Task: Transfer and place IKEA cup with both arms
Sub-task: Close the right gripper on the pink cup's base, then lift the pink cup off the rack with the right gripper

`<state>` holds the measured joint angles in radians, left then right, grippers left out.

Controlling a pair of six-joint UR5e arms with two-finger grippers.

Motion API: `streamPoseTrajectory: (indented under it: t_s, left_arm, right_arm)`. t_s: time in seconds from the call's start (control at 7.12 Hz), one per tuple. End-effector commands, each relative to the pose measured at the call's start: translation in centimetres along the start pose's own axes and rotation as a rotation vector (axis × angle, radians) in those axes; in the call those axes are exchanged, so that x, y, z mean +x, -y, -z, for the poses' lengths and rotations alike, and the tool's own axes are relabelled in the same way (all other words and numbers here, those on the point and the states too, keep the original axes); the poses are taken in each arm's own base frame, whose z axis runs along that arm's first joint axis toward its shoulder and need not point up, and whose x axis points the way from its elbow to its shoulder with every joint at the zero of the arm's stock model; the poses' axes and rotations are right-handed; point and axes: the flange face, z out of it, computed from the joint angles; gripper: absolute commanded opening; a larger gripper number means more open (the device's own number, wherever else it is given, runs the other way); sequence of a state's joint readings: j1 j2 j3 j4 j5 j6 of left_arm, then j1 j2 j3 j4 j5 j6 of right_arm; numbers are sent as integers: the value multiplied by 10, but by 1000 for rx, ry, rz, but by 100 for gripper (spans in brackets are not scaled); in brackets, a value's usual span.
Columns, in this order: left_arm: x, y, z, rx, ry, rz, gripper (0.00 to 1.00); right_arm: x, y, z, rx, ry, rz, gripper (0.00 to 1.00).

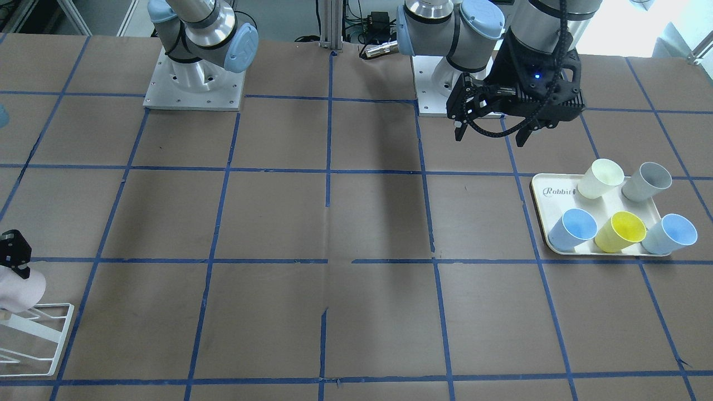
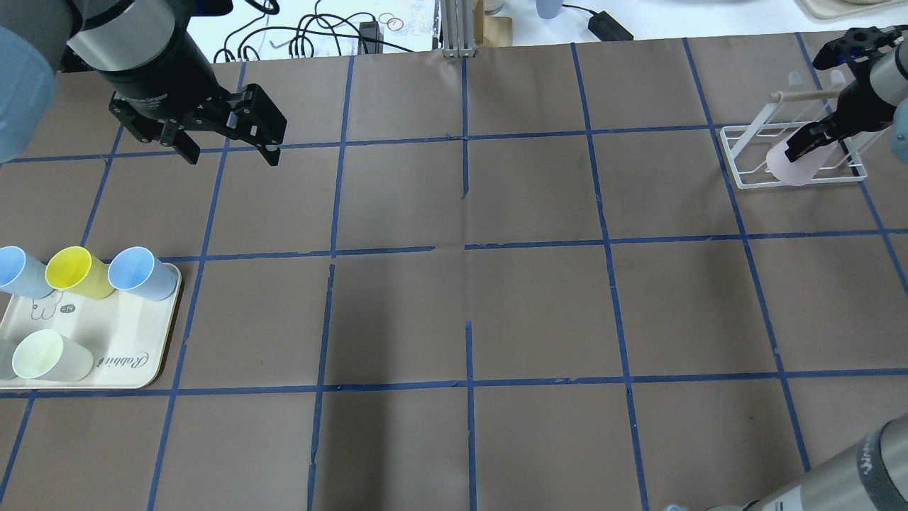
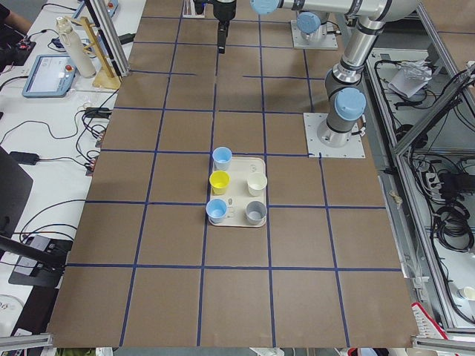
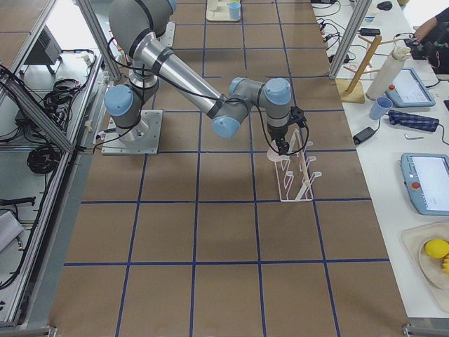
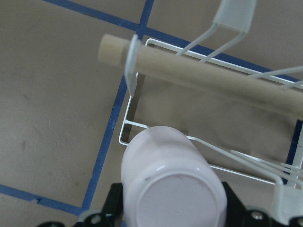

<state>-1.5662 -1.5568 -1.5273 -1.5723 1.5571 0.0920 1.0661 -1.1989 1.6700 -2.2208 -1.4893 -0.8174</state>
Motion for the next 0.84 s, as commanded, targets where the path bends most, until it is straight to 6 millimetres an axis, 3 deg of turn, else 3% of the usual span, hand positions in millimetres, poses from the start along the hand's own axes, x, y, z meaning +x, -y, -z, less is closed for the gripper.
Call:
streamPoseTrajectory:
  t_s: [0.0, 0.7]
  left_arm:
    - [0, 0, 1, 2, 0, 0, 100]
    - [0, 0, 1, 2, 0, 0, 100]
  right_arm:
    - [5, 7, 24, 20, -32, 5, 4]
    - [-3, 5, 84, 21, -46, 5, 5]
